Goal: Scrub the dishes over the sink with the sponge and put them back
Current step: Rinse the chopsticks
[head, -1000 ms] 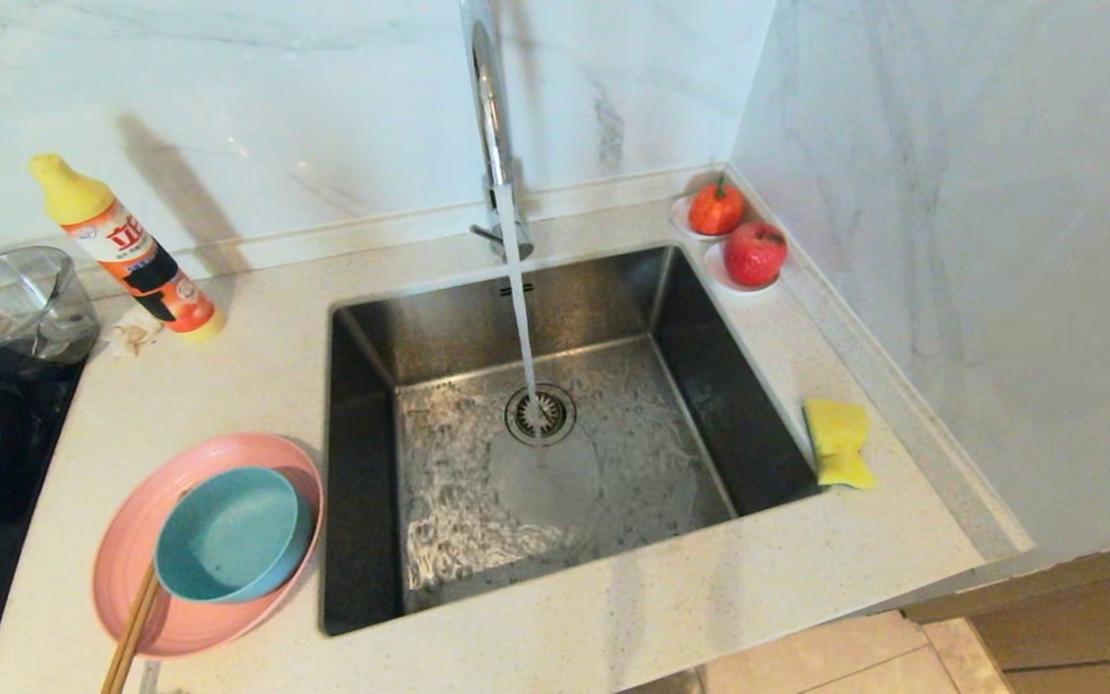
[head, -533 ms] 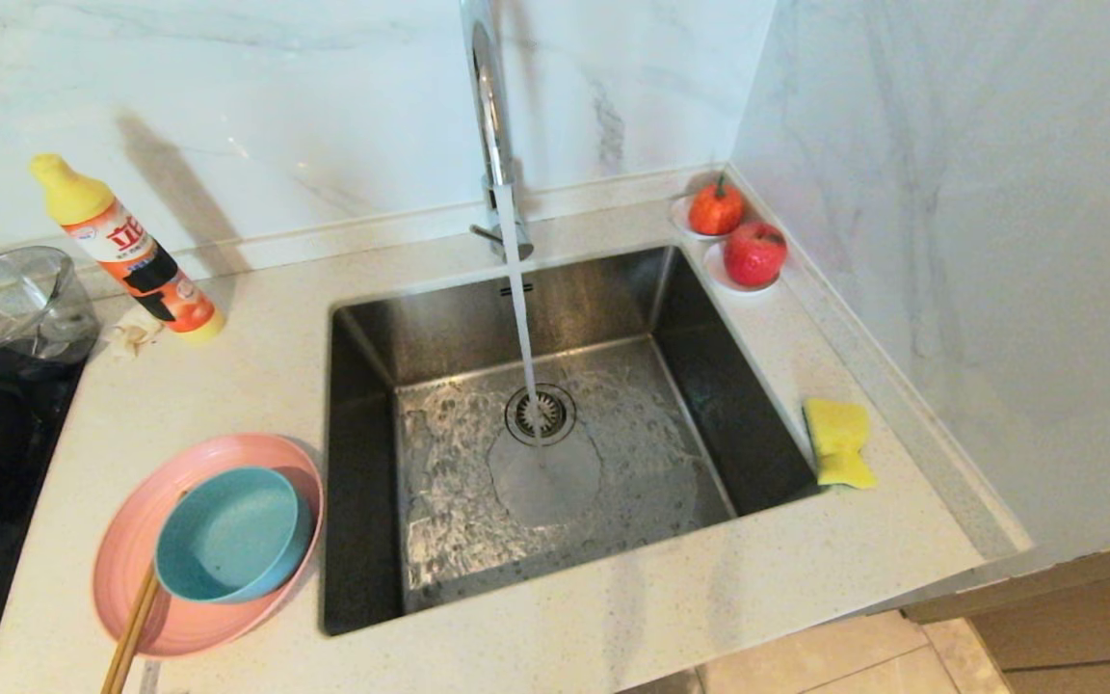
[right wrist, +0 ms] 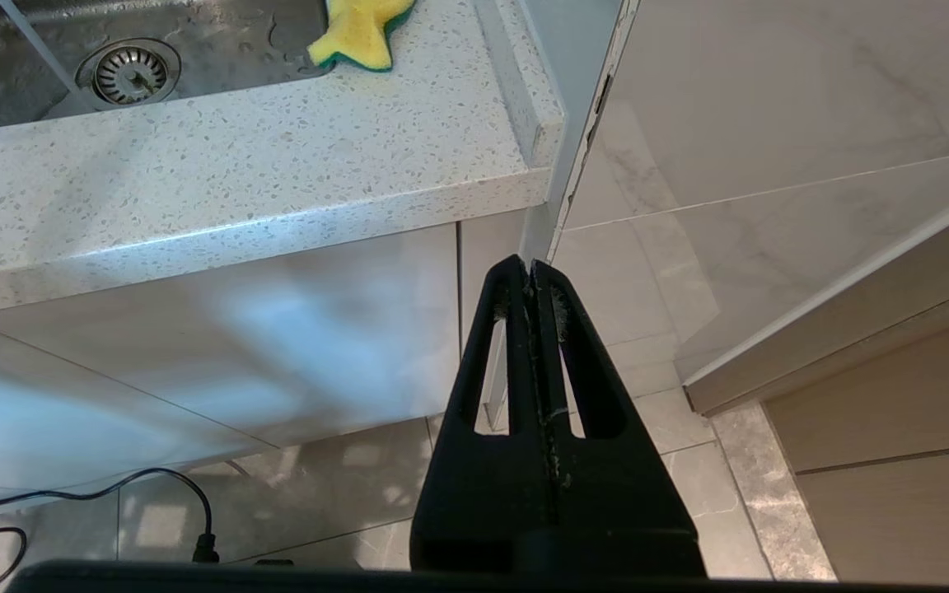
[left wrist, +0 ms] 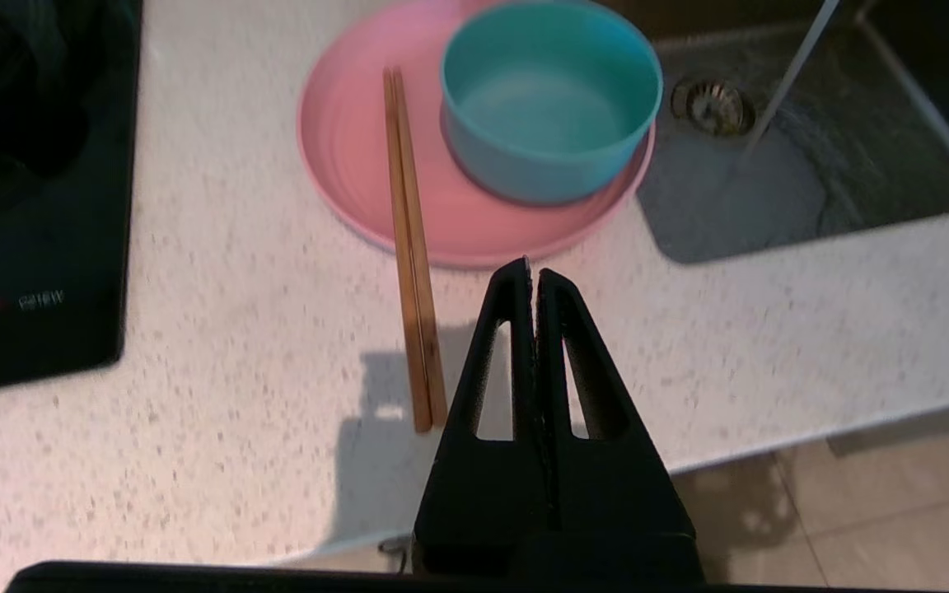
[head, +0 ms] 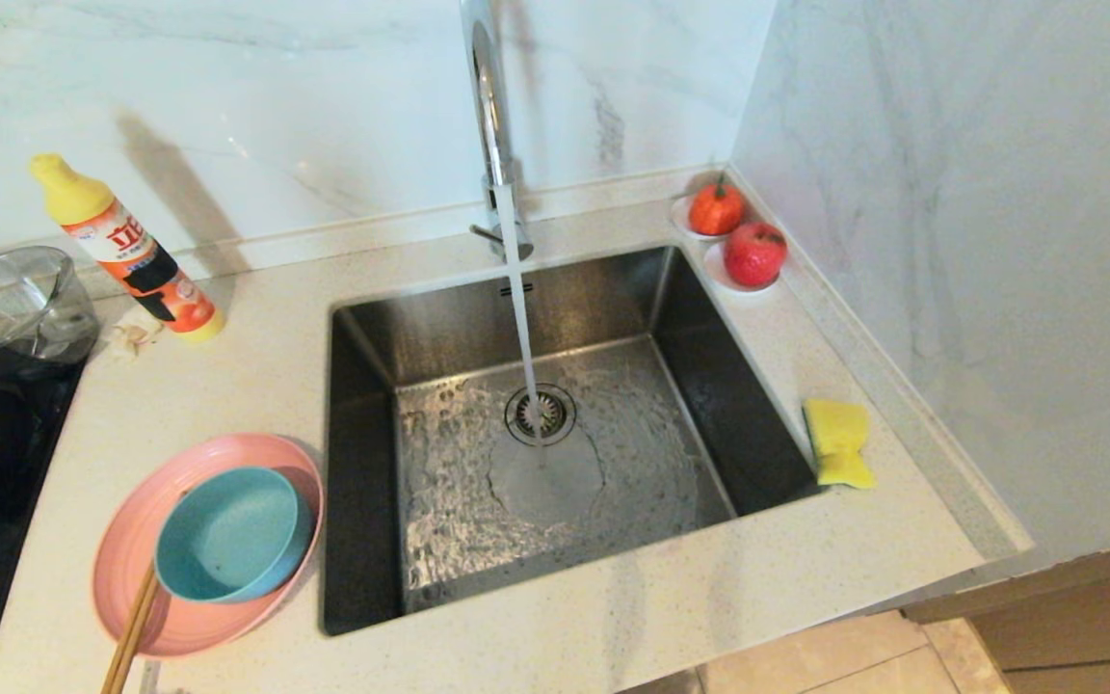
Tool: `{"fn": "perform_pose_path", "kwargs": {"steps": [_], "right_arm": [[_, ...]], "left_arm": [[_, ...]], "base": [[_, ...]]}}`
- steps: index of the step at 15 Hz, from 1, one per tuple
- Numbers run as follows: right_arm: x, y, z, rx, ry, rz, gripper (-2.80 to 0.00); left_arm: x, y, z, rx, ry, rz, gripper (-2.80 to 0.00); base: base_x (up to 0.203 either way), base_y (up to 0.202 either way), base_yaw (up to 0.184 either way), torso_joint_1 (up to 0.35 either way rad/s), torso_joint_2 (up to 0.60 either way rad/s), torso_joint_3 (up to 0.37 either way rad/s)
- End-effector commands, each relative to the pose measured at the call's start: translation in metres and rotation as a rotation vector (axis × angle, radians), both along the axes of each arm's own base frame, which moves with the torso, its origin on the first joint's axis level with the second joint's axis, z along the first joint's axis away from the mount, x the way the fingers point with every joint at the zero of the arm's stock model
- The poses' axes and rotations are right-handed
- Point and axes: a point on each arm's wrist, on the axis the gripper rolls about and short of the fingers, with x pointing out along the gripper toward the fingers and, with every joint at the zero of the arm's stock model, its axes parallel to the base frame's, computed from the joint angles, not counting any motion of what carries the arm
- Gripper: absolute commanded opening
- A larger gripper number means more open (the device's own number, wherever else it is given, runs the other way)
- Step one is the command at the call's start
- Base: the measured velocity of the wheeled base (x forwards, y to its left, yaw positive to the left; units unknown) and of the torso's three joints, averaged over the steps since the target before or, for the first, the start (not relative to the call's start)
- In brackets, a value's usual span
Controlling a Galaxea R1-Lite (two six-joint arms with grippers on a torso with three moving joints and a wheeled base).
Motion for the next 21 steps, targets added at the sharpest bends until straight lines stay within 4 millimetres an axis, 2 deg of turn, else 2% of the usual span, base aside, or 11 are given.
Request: {"fn": "perform_pose_path", "kwargs": {"steps": [1,3,7,8,11,13,16,19,21], "right_arm": [[0.000,0.000,0.000,0.000,0.001,0.000,-2.80],[0.000,0.000,0.000,0.000,0.001,0.000,-2.80],[0.000,0.000,0.000,0.000,0.001,0.000,-2.80],[0.000,0.000,0.000,0.000,0.001,0.000,-2.80],[0.000,0.000,0.000,0.000,0.001,0.000,-2.80],[0.000,0.000,0.000,0.000,0.001,0.000,-2.80],[0.000,0.000,0.000,0.000,0.001,0.000,-2.80],[0.000,0.000,0.000,0.000,0.001,0.000,-2.80],[0.000,0.000,0.000,0.000,0.001,0.000,-2.80]], "left_arm": [[0.000,0.000,0.007,-0.002,-0.061,0.005,-2.80],[-0.007,0.001,0.026,-0.006,-0.098,0.034,-2.80],[-0.039,0.001,0.088,-0.012,-0.073,0.028,-2.80],[-0.033,0.001,0.098,-0.016,0.004,0.024,-2.80],[0.003,0.000,0.117,-0.019,0.277,0.019,-2.80],[0.028,0.000,0.131,-0.023,0.473,0.060,-2.80],[0.055,0.004,0.150,-0.042,0.691,0.108,-2.80],[0.077,0.007,0.144,-0.055,0.858,0.122,-2.80],[0.084,0.008,0.131,-0.056,0.942,0.123,-2.80]], "base": [[0.000,0.000,0.000,0.000,0.00,0.000],[0.000,0.000,0.000,0.000,0.00,0.000],[0.000,0.000,0.000,0.000,0.00,0.000],[0.000,0.000,0.000,0.000,0.00,0.000],[0.000,0.000,0.000,0.000,0.00,0.000],[0.000,0.000,0.000,0.000,0.00,0.000],[0.000,0.000,0.000,0.000,0.00,0.000],[0.000,0.000,0.000,0.000,0.00,0.000],[0.000,0.000,0.000,0.000,0.00,0.000]]}}
